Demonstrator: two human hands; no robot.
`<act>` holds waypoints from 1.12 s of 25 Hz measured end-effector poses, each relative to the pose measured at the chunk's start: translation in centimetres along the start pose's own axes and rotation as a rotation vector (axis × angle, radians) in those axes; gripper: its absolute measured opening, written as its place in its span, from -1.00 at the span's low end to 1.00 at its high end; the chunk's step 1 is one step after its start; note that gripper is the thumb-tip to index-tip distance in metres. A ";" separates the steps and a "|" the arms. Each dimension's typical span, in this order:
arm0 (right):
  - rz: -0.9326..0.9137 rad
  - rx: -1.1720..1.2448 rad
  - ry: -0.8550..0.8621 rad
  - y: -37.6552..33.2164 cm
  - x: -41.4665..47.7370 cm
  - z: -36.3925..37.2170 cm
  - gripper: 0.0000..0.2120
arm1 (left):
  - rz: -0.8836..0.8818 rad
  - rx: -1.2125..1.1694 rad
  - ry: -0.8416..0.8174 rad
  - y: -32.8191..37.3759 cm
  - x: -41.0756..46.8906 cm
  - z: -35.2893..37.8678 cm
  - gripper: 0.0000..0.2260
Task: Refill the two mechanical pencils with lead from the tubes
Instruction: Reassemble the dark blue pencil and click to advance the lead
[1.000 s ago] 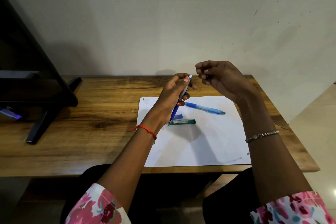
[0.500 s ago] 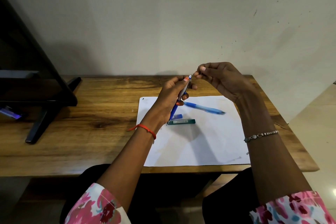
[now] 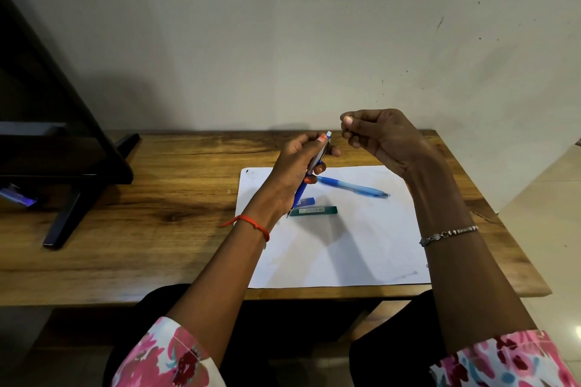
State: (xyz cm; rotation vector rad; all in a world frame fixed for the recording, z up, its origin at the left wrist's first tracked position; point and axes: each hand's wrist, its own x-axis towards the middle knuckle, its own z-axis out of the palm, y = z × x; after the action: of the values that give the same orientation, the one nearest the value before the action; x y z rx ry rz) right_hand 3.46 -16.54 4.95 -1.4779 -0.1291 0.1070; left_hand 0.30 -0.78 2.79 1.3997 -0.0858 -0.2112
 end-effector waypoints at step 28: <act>-0.138 -0.162 -0.054 0.3 0.2 0.4 -0.81 | 0.001 -0.046 -0.020 -0.4 0.2 0.0 -0.89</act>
State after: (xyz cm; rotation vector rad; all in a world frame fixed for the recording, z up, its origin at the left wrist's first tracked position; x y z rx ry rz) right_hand 3.55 -16.13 4.73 -1.6228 -0.2888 0.0247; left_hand 0.46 -0.85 2.42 1.3523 -0.0978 -0.2245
